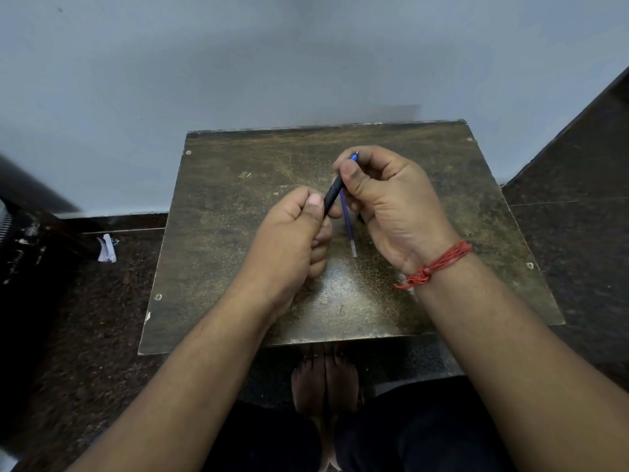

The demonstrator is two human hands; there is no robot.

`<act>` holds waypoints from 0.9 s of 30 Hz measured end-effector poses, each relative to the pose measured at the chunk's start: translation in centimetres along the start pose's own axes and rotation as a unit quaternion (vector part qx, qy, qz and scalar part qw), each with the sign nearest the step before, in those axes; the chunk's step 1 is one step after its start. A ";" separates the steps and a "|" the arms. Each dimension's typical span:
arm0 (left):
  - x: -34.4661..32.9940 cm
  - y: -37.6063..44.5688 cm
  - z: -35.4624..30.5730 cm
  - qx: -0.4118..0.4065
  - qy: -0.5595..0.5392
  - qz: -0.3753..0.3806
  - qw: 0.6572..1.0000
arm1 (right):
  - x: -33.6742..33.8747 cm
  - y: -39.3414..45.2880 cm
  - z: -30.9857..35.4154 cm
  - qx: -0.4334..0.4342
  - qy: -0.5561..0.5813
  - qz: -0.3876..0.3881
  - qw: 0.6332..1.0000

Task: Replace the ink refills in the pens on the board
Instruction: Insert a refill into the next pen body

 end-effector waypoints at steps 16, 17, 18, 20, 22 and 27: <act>2.2 0.6 0.7 -0.053 0.183 -0.071 0.979 | 0.4 -0.5 -1.1 -0.047 -0.076 -0.045 0.995; 2.2 0.6 0.8 -0.050 0.178 -0.071 0.980 | 0.4 -0.4 -1.1 -0.048 -0.063 -0.043 0.996; 2.2 0.7 0.8 -0.049 0.171 -0.072 0.981 | 0.4 -0.4 -1.2 -0.051 -0.052 -0.041 0.997; 2.3 0.7 0.9 -0.048 0.156 -0.073 0.984 | 0.3 -0.4 -1.2 -0.057 -0.039 -0.034 0.997; 2.3 0.7 0.8 -0.047 0.144 -0.073 0.986 | 0.2 -0.5 -1.1 -0.063 -0.033 -0.027 0.997; 2.2 0.5 0.6 -0.044 0.142 -0.072 0.986 | 0.6 -0.6 -0.8 -0.073 -0.023 -0.031 0.997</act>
Point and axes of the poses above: each hand's wrist, its own y-axis towards the middle knuckle, its own x-axis out of the back of the hand, z = x × y, the point moved 7 cm from there along y, towards the middle knuckle, and after that the axes turned 5 degrees about -y, right-handed, at the moved point
